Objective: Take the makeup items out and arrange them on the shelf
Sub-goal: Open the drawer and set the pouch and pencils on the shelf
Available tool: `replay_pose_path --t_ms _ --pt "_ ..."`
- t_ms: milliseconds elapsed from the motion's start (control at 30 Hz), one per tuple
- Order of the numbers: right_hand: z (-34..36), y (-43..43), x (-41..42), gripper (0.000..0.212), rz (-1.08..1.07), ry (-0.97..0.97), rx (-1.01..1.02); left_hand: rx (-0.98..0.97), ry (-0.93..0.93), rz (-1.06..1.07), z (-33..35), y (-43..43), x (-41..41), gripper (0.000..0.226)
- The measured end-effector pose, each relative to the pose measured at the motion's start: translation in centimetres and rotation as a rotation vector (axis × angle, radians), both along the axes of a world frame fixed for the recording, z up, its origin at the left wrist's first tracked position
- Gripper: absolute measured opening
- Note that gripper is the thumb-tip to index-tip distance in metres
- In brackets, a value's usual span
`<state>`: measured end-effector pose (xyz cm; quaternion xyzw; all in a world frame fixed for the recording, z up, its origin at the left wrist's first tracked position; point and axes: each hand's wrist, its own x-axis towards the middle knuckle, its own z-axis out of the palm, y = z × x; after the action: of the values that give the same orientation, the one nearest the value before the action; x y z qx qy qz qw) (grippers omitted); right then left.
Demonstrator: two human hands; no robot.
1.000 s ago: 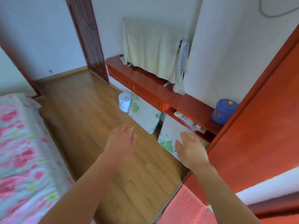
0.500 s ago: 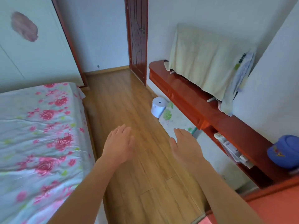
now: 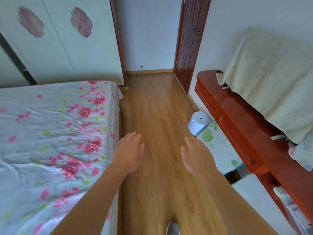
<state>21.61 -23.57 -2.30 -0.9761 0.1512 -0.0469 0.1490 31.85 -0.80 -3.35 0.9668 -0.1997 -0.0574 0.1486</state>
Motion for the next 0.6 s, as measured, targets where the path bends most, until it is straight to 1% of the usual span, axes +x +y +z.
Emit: replay_pose_path --t_ms 200,400,600 --pt "0.3 -3.2 9.8 0.053 0.134 0.039 0.024 0.03 -0.027 0.081 1.2 -2.0 6.8 0.05" --pt "1.1 -3.2 18.8 0.053 0.238 0.047 -0.012 0.043 -0.057 0.129 1.7 -1.4 13.5 0.049" --pt "0.9 -1.6 27.5 0.053 0.252 0.068 -0.046 0.016 -0.085 0.149 1.3 0.3 21.9 0.048"
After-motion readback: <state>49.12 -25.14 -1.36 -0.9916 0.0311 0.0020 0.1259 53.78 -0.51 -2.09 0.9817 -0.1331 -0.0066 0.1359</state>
